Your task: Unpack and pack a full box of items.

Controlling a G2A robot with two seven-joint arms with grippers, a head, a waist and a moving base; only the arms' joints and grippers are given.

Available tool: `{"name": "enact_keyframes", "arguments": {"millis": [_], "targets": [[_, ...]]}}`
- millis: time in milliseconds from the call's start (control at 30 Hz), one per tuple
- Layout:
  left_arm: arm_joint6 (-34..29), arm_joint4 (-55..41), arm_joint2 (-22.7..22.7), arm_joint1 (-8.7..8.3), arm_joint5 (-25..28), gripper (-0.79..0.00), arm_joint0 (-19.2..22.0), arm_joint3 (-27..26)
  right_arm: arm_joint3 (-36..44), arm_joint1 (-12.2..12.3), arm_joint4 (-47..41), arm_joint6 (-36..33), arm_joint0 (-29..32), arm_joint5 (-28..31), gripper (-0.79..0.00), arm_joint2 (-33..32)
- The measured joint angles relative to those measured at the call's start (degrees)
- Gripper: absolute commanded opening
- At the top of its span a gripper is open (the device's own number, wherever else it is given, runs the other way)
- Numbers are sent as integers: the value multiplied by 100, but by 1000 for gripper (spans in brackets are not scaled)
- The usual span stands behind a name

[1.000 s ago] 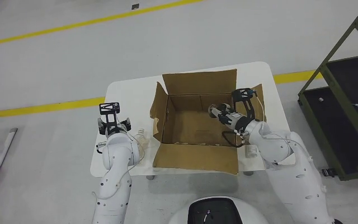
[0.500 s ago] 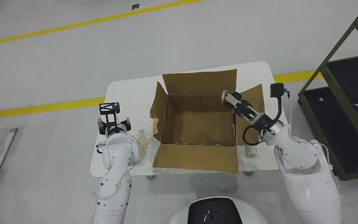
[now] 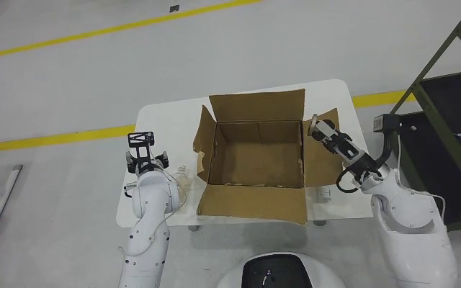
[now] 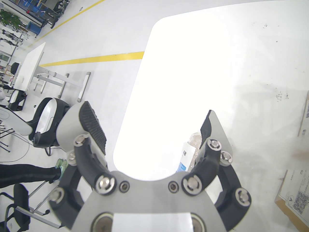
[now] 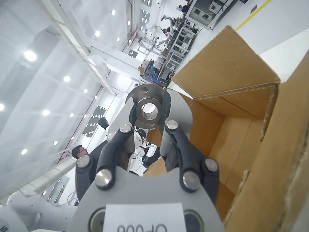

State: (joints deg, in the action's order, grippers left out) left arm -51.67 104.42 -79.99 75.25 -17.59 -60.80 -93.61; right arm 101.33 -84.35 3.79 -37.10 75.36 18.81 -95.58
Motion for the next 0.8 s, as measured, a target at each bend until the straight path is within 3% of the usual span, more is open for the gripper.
{"name": "enact_keyframes", "arguments": {"millis": [167,367,600,800], "targets": [[0,0,0,0,0,0,0,0,163,18,2,169,69,24,-785,-16],[0,0,0,0,0,0,0,0,488,114,61,629,278,157,-785,-664],[0,0,0,0,0,0,0,0,825,265,1225,833,657,-153,-785,-1536],[0,0,0,0,0,0,0,0,914,351,2518,919,1036,-584,-785,-1770]]}}
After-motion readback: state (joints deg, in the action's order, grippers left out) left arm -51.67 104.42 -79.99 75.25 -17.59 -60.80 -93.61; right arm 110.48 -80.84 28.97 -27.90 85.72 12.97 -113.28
